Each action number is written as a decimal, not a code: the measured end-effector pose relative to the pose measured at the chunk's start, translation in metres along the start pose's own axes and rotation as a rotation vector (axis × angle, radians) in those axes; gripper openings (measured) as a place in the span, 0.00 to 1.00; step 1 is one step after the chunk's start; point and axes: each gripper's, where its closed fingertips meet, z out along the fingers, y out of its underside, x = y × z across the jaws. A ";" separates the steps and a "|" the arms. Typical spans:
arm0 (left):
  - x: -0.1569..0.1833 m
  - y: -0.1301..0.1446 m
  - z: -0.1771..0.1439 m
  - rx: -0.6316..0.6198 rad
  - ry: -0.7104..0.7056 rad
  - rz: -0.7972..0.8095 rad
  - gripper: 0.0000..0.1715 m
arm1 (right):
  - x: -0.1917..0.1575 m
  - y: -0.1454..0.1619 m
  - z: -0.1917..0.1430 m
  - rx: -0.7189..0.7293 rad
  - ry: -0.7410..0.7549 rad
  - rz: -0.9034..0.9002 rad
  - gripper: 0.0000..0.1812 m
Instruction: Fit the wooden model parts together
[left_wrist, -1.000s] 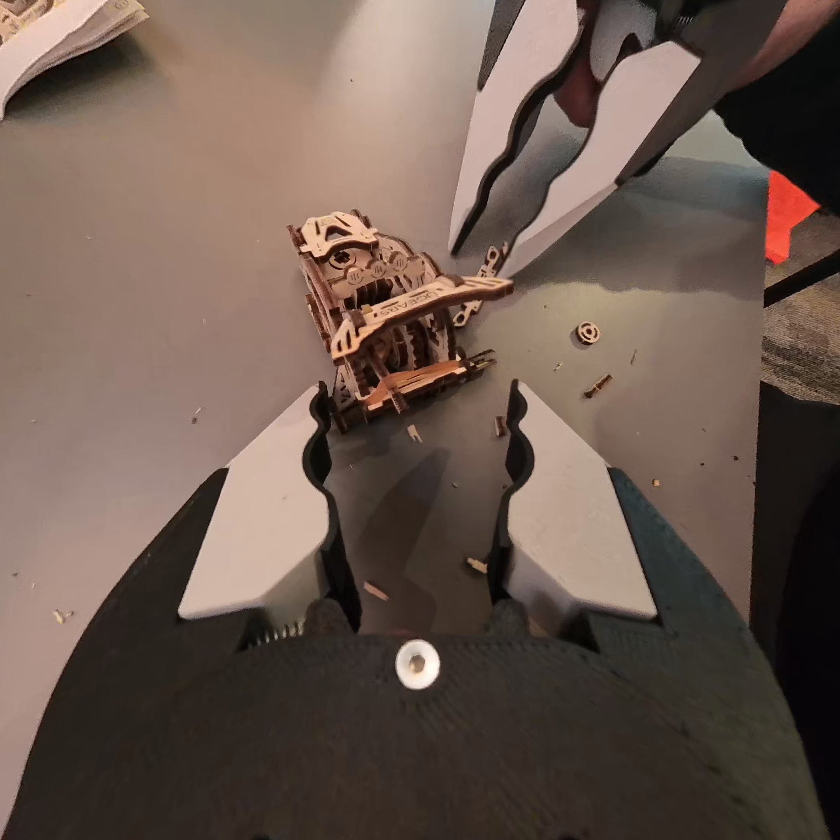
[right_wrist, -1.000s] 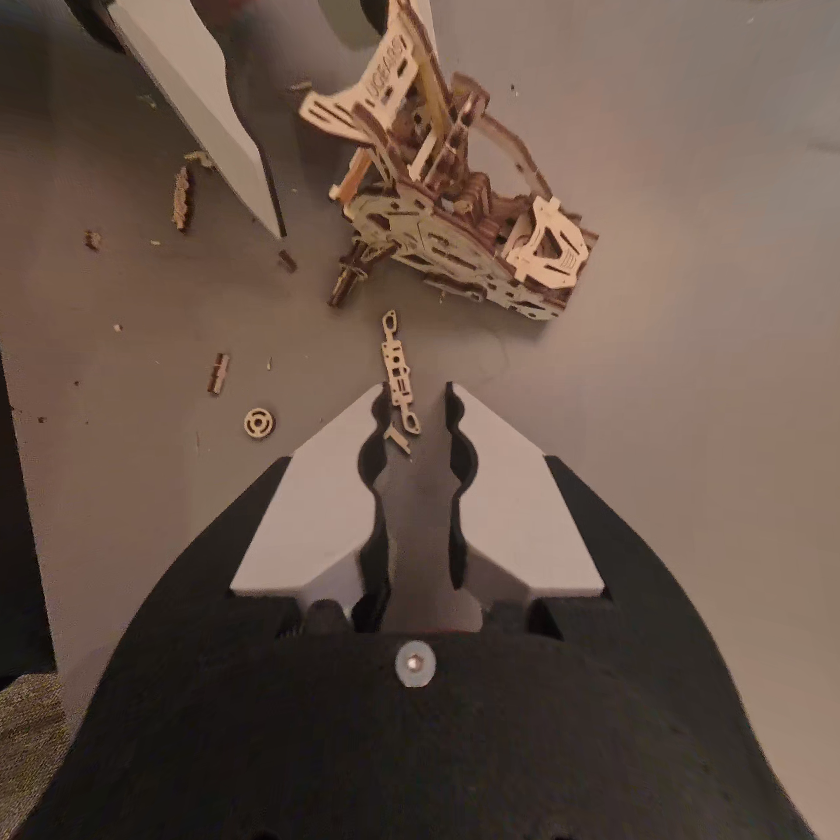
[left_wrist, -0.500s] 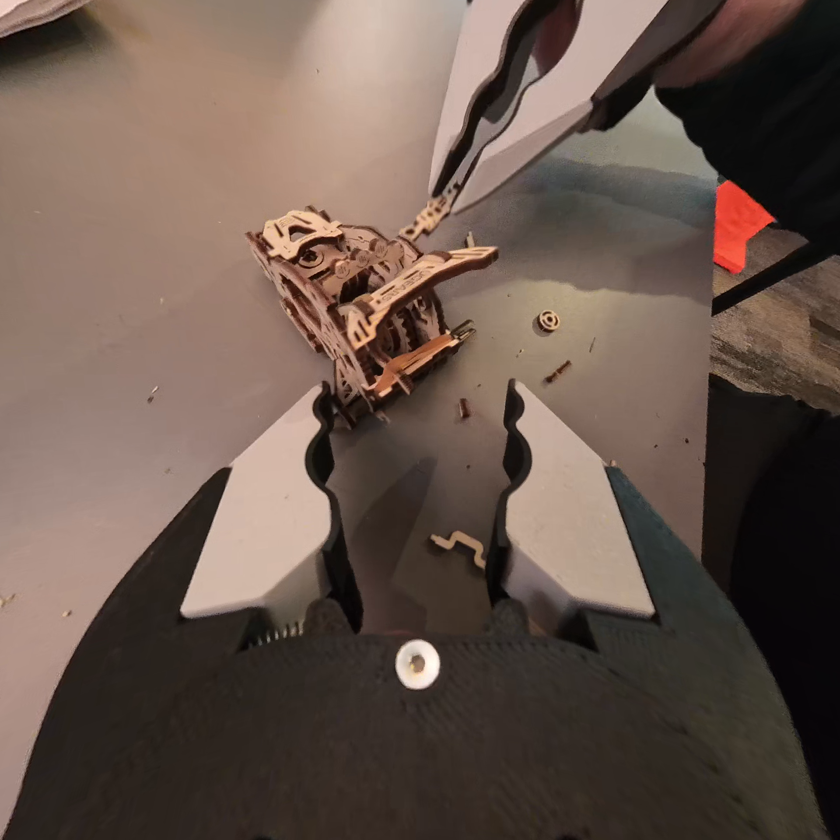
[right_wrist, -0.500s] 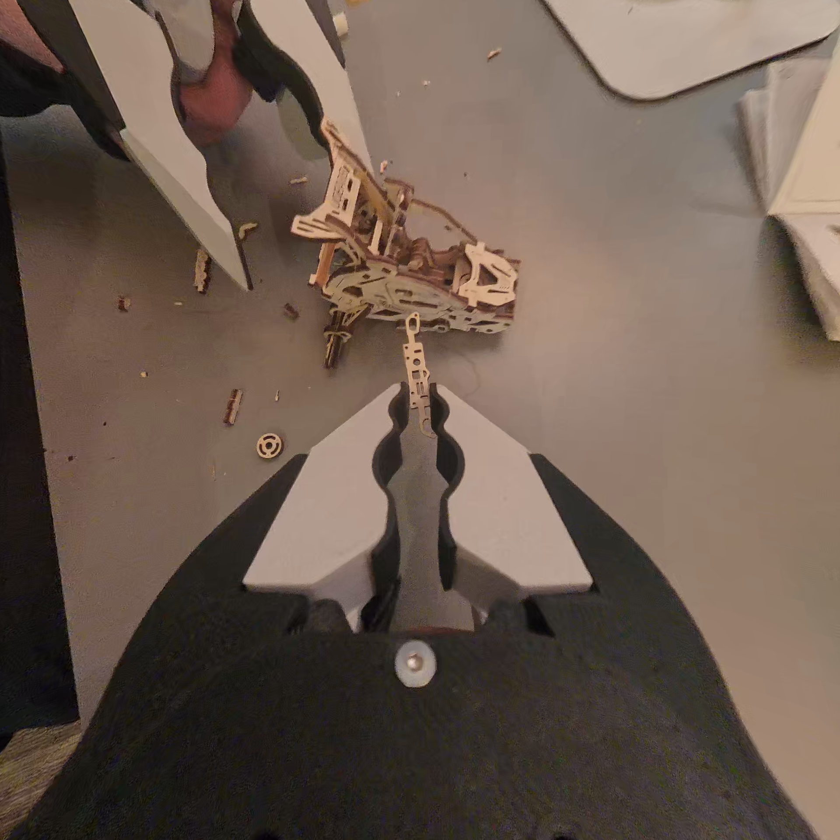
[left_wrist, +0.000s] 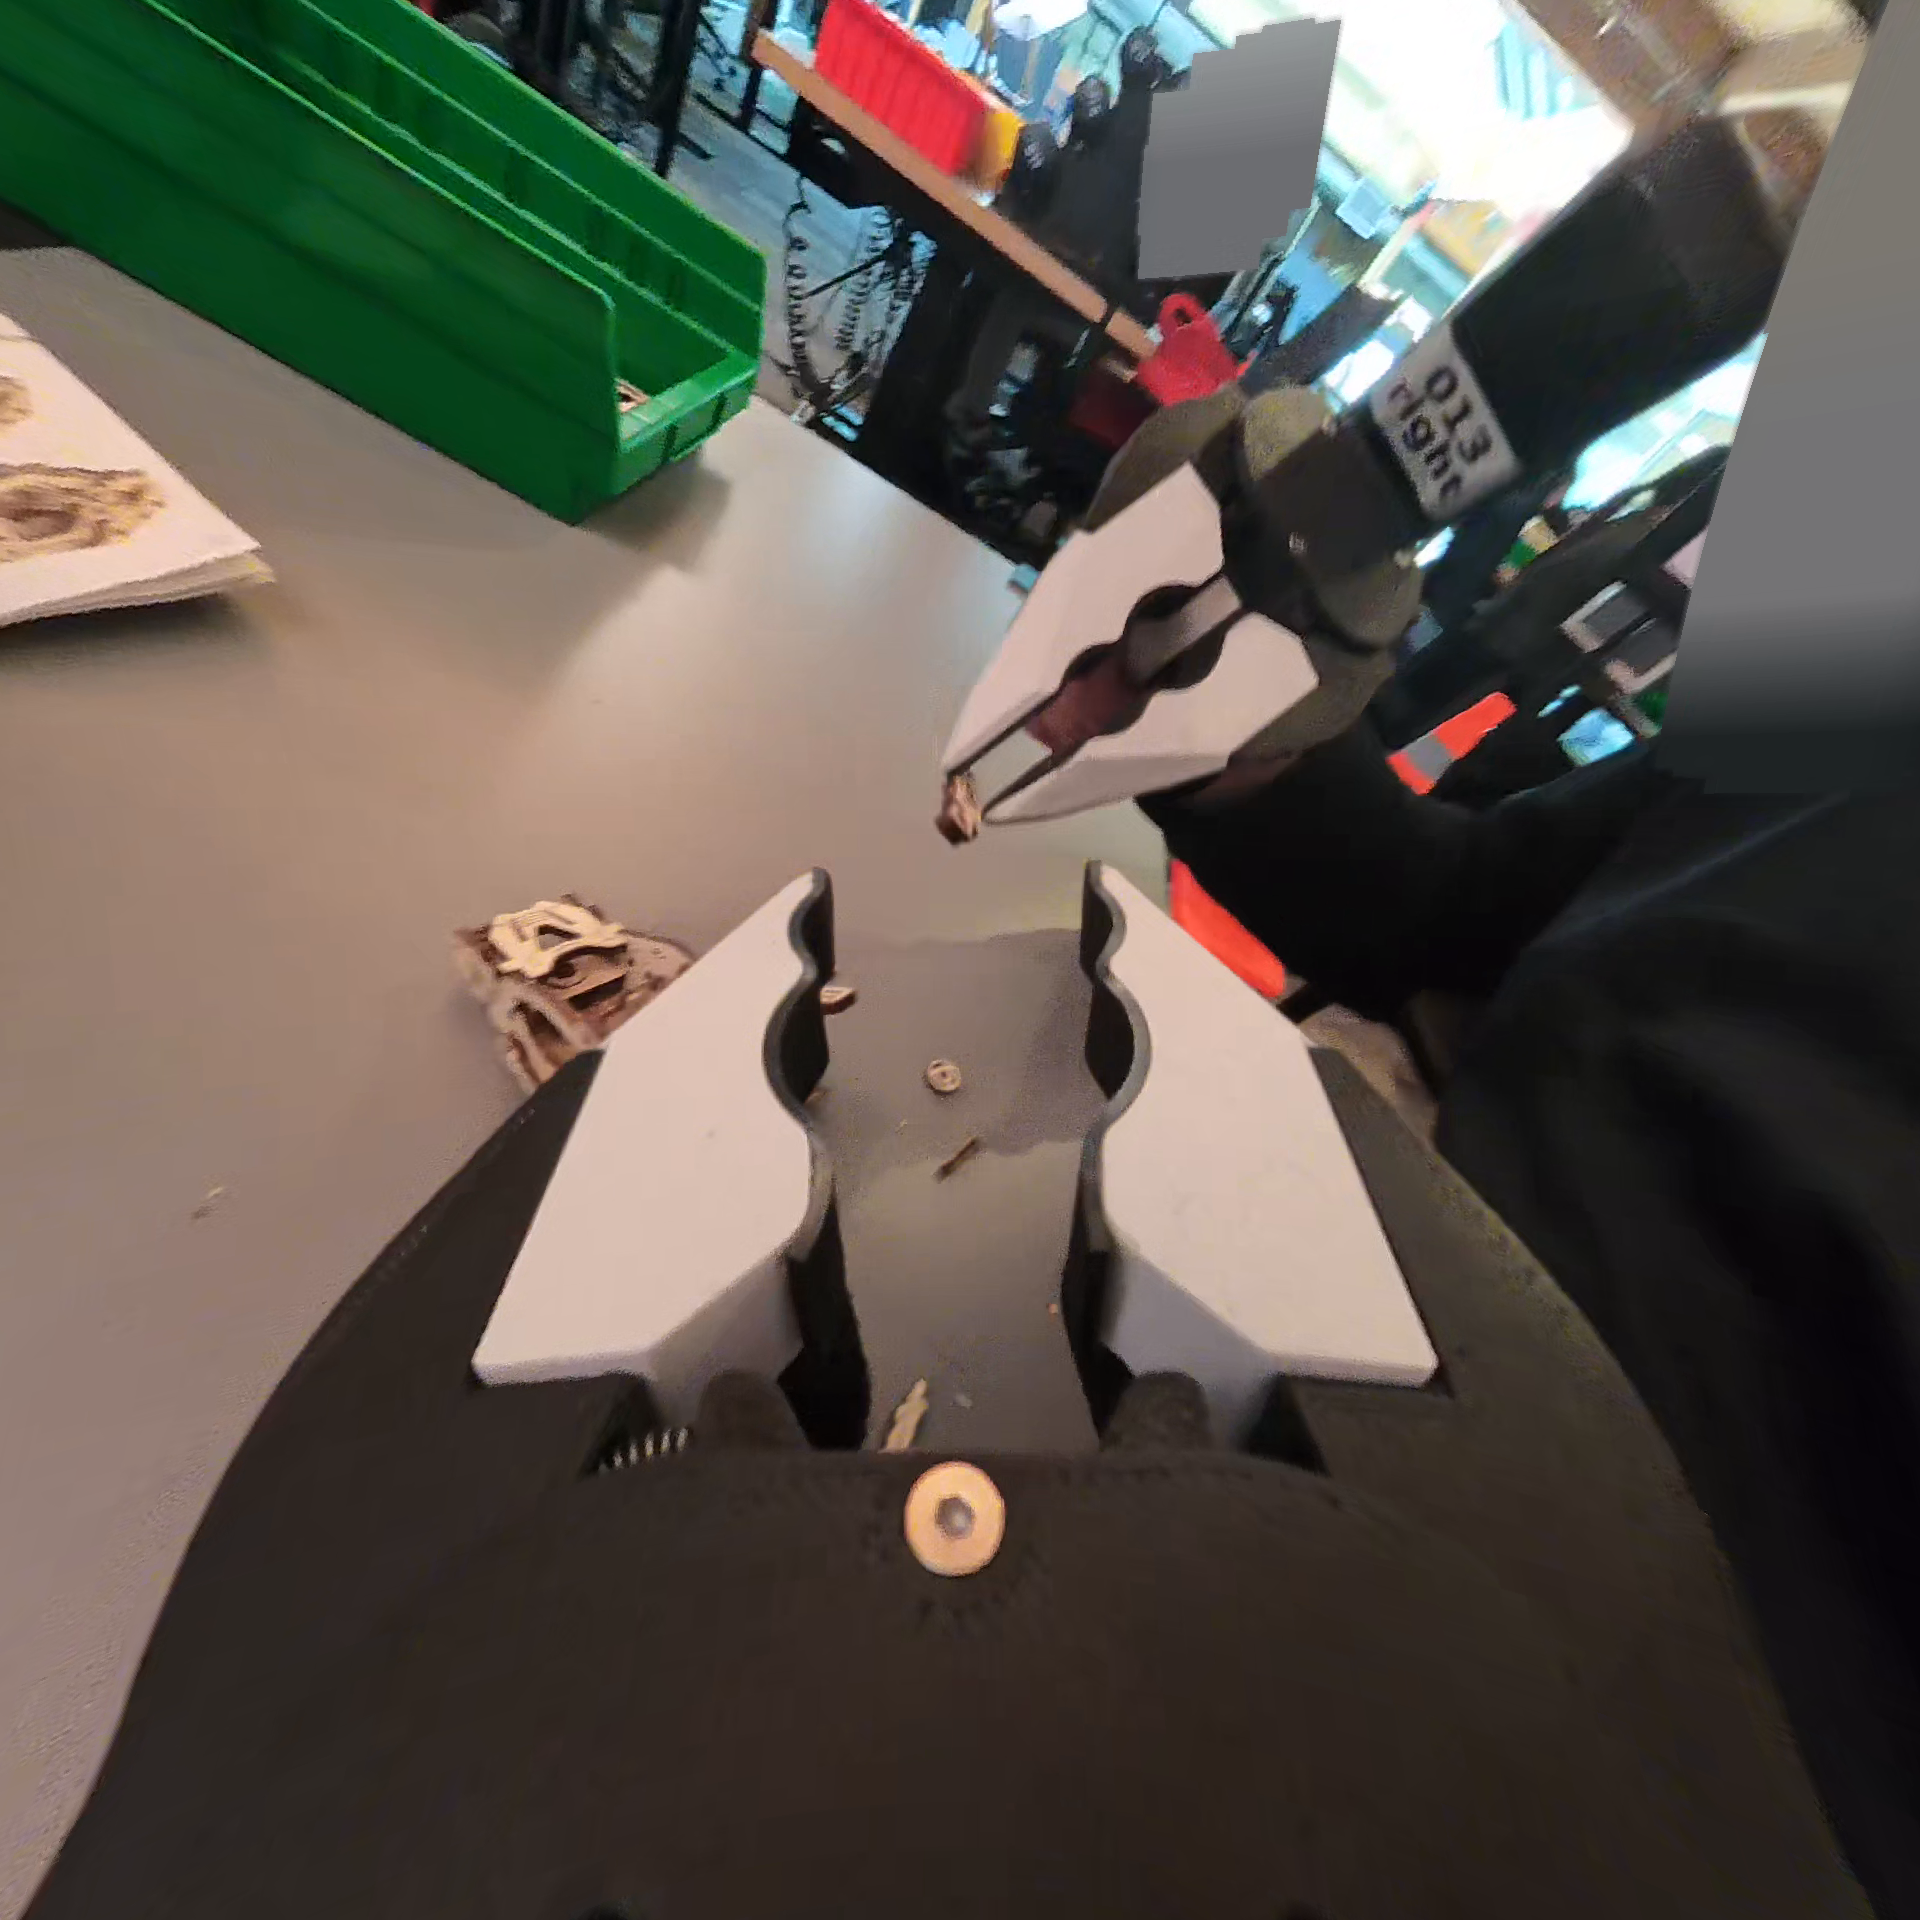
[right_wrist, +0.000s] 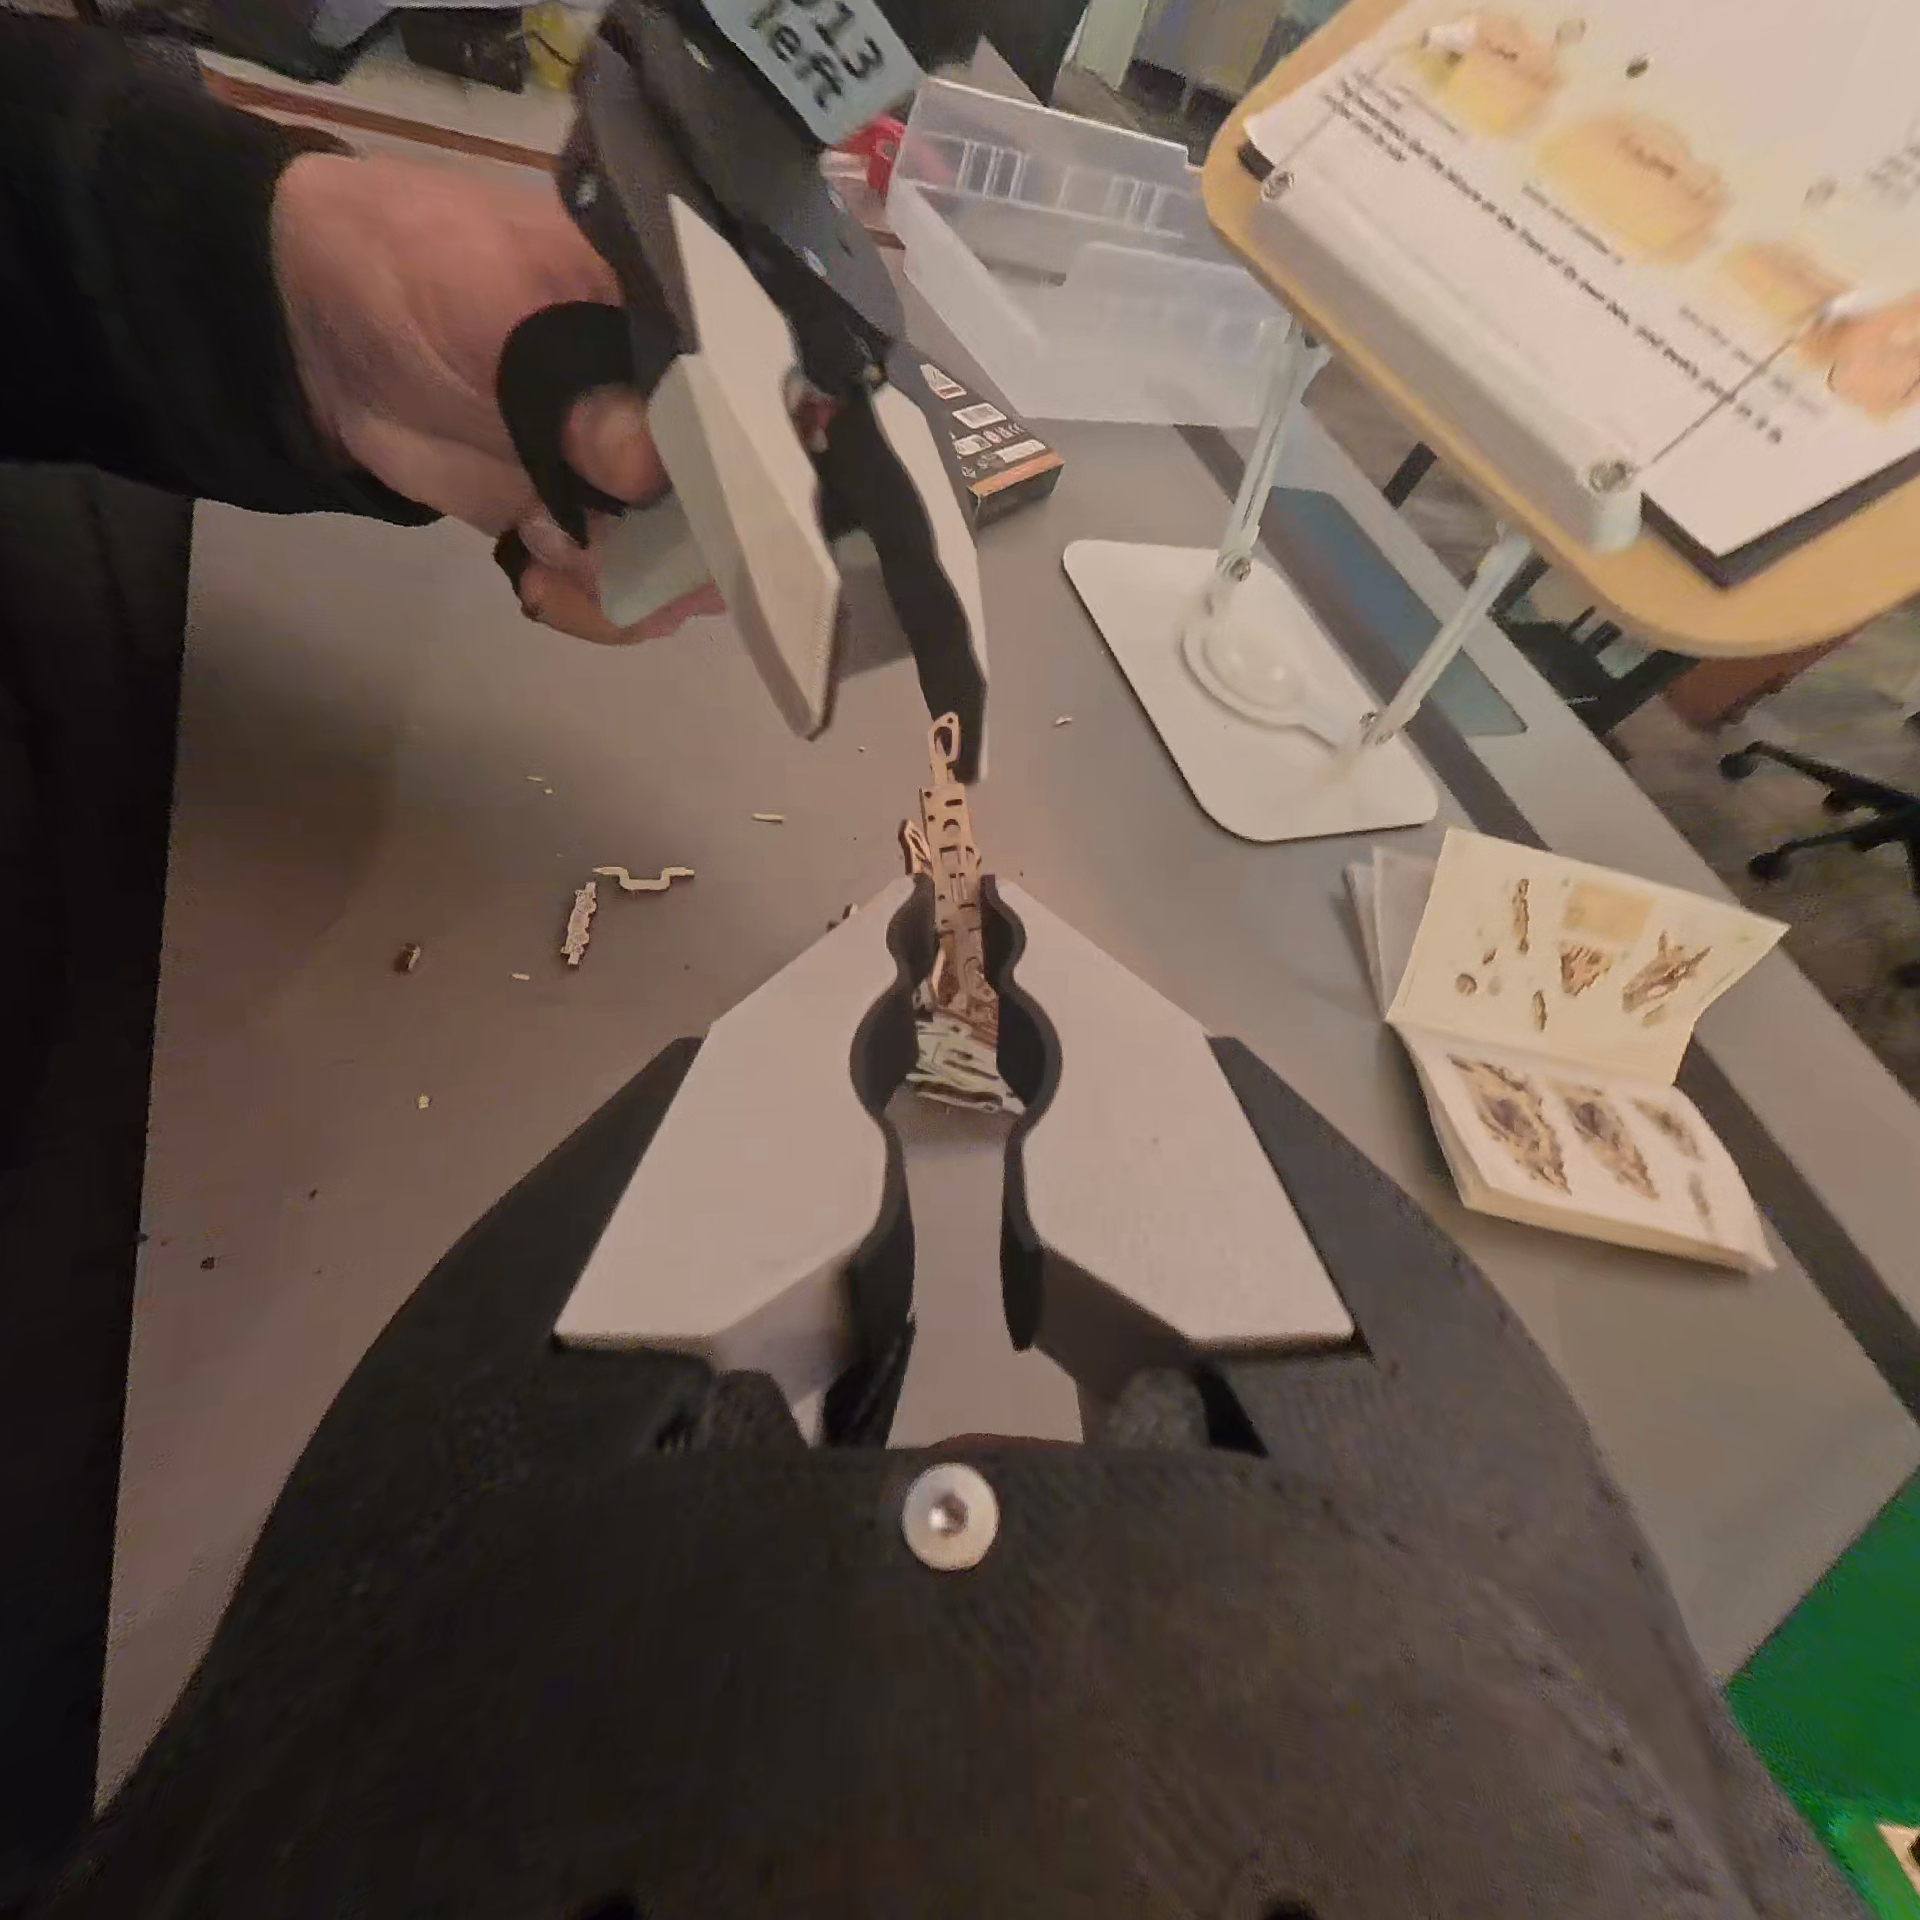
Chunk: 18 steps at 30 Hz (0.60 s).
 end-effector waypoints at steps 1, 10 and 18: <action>0.002 -0.001 0.003 0.013 0.025 -0.028 0.26 | -0.003 -0.003 0.001 0.007 0.006 -0.017 0.03; 0.008 -0.008 0.009 0.131 0.176 -0.167 0.03 | -0.004 -0.009 0.005 0.046 0.100 -0.150 0.03; 0.002 -0.007 0.010 0.122 0.123 -0.097 0.00 | -0.003 -0.011 0.005 0.074 0.084 -0.126 0.00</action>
